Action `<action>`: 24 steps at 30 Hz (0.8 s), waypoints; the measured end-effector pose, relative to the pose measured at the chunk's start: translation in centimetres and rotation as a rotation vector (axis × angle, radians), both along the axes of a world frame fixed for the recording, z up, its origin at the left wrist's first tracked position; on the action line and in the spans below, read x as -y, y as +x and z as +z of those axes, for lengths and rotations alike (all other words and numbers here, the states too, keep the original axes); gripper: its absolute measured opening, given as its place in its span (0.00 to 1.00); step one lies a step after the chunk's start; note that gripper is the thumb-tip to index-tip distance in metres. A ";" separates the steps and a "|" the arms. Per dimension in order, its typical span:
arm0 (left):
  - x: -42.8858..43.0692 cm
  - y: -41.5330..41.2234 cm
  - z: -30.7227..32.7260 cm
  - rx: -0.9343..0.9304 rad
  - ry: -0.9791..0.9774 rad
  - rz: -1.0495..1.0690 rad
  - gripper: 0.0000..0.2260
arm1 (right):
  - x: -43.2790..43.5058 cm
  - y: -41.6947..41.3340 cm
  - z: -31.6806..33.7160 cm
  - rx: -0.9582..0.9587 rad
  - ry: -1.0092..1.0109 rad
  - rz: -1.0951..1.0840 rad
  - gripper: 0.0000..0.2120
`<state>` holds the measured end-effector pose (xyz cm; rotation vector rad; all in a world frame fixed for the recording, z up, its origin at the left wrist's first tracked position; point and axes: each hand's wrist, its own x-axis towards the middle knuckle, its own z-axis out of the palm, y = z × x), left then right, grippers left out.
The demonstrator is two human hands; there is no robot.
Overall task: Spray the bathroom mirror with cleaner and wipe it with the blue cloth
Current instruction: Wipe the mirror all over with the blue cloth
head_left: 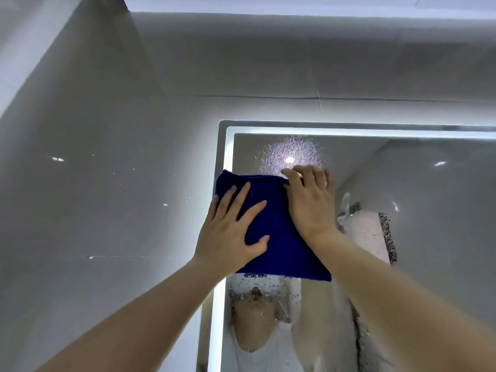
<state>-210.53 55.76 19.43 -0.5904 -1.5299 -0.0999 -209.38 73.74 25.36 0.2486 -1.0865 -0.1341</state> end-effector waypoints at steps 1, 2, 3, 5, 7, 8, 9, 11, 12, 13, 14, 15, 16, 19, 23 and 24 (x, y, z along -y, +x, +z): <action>0.0 0.1 0.1 0.025 -0.011 0.006 0.29 | 0.0 0.3 0.1 -0.036 0.091 -0.057 0.12; 0.1 0.3 0.3 0.061 -0.033 0.009 0.29 | 0.1 0.5 0.1 -0.069 0.197 -0.120 0.12; 0.2 0.5 0.6 0.111 -0.059 0.009 0.29 | 0.2 0.8 0.1 -0.091 0.297 -0.186 0.12; 0.6 1.3 1.5 0.208 -0.115 0.001 0.30 | 0.2 1.3 0.2 -0.096 0.406 -0.285 0.11; 1.3 2.3 2.6 0.340 -0.161 -0.030 0.35 | 0.3 1.9 0.1 0.003 0.376 -0.342 0.13; 1.8 2.7 3.2 0.414 -0.166 -0.069 0.39 | 0.9 2.3 -0.1 0.073 0.330 -0.360 0.14; 2.4 3.2 3.8 0.483 -0.166 -0.112 0.44 | 1.7 2.5 -0.5 0.138 0.275 -0.384 0.15; 3.3 3.6 4.8 0.569 -0.192 -0.146 0.52 | 4.2 3.6 -1.2 0.263 0.170 -0.432 0.15; 3.6 3.8 5.0 0.580 -0.209 -0.141 0.54 | 5.6 3.9 -1.7 0.349 0.145 -0.459 0.14; 3.6 3.9 4.9 0.574 -0.224 -0.123 0.56 | 6.9 4.1 -2.2 0.463 0.116 -0.474 0.15; 3.5 4.0 4.7 0.548 -0.230 -0.096 0.57 | 7.6 3.7 -3.0 0.572 0.105 -0.515 0.19; 3.2 3.9 4.2 0.511 -0.228 -0.064 0.57 | 7.8 3.3 -4.0 0.683 0.091 -0.546 0.22; 2.9 3.7 3.9 0.471 -0.225 -0.031 0.56 | 7.8 2.6 -5.0 0.691 0.091 -0.487 0.24; 2.5 3.2 3.3 0.414 -0.200 0.038 0.54 | 6.7 1.4 -6.7 0.649 0.073 -0.082 0.28; 3.0 2.5 3.0 0.413 -0.116 0.058 0.50 | 6.5 2.2 -6.7 0.640 0.043 -0.073 0.20; 3.1 2.3 3.0 0.405 -0.118 0.058 0.49 | 6.5 2.5 -6.6 0.675 0.014 -0.117 0.21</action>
